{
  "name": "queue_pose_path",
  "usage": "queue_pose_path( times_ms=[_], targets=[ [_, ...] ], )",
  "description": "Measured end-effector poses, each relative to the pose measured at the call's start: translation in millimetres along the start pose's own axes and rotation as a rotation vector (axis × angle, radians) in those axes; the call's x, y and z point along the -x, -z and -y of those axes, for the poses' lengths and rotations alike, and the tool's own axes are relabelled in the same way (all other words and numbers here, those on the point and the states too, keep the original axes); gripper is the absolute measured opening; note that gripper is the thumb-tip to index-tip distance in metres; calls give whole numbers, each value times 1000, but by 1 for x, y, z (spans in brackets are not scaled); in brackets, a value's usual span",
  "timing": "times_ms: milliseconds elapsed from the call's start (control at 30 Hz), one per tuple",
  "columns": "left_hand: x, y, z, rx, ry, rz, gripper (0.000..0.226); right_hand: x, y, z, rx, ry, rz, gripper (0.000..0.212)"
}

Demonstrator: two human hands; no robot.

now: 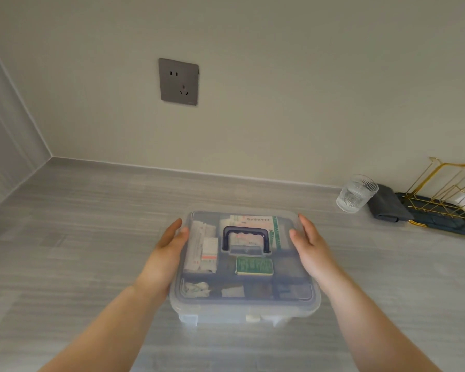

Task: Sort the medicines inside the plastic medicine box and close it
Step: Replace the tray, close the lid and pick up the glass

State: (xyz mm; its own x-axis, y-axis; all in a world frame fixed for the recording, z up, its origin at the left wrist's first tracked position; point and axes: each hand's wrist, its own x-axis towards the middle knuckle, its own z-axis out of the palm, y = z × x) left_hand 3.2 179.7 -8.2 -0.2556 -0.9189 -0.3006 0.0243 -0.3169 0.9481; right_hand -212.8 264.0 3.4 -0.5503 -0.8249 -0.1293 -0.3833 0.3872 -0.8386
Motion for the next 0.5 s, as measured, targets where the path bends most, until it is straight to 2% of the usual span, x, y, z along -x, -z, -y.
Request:
queue_pose_path(
  times_ms=[100,167,300,500],
  targets=[
    [-10,-1,-8,-76,-16,30,39,-5,-2,0,-75,-63,-41,48],
    [-16,0,-11,-145,15,55,41,-9,-3,2,-55,-91,-36,47],
    [-19,3,-6,-126,67,81,43,-12,-5,7,23,-95,-3,47],
    [-20,0,1,-232,4,-8,39,-13,-10,1,87,-65,-22,49]
  ],
)
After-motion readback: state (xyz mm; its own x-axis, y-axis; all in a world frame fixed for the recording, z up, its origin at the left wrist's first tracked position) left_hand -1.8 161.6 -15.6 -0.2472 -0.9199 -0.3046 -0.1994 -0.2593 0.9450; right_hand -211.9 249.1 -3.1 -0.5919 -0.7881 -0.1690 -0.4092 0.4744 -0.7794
